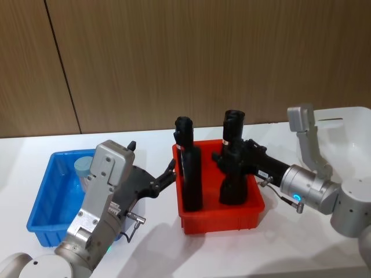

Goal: Pick the cotton swabs from the blue box and place them into the white box.

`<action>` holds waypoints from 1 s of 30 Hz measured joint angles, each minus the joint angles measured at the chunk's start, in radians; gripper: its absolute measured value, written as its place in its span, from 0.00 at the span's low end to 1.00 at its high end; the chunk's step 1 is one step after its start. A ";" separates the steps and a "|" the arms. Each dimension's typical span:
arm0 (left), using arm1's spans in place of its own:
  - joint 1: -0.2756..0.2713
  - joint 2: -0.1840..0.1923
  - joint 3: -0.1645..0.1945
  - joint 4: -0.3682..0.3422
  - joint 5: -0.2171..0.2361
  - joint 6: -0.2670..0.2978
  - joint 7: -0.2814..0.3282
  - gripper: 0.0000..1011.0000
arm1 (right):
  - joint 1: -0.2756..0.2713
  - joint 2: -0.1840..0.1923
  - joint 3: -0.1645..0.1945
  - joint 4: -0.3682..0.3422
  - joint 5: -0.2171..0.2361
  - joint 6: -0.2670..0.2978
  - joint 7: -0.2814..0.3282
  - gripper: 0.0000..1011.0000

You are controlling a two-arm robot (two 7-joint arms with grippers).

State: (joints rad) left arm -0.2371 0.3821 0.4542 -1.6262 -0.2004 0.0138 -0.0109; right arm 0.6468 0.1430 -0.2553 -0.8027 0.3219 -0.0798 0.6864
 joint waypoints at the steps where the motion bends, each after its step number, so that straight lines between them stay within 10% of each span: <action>1: 0.000 0.000 0.000 0.000 0.000 0.000 0.000 0.99 | 0.002 -0.001 -0.002 0.004 -0.002 -0.001 0.001 0.99; 30: 0.000 0.000 0.000 0.000 0.000 0.000 0.000 0.99 | 0.007 -0.011 -0.031 0.018 -0.052 -0.023 -0.094 0.46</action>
State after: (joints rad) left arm -0.2371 0.3821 0.4542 -1.6262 -0.2004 0.0138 -0.0109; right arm 0.6536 0.1318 -0.2863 -0.7846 0.2703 -0.1026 0.5926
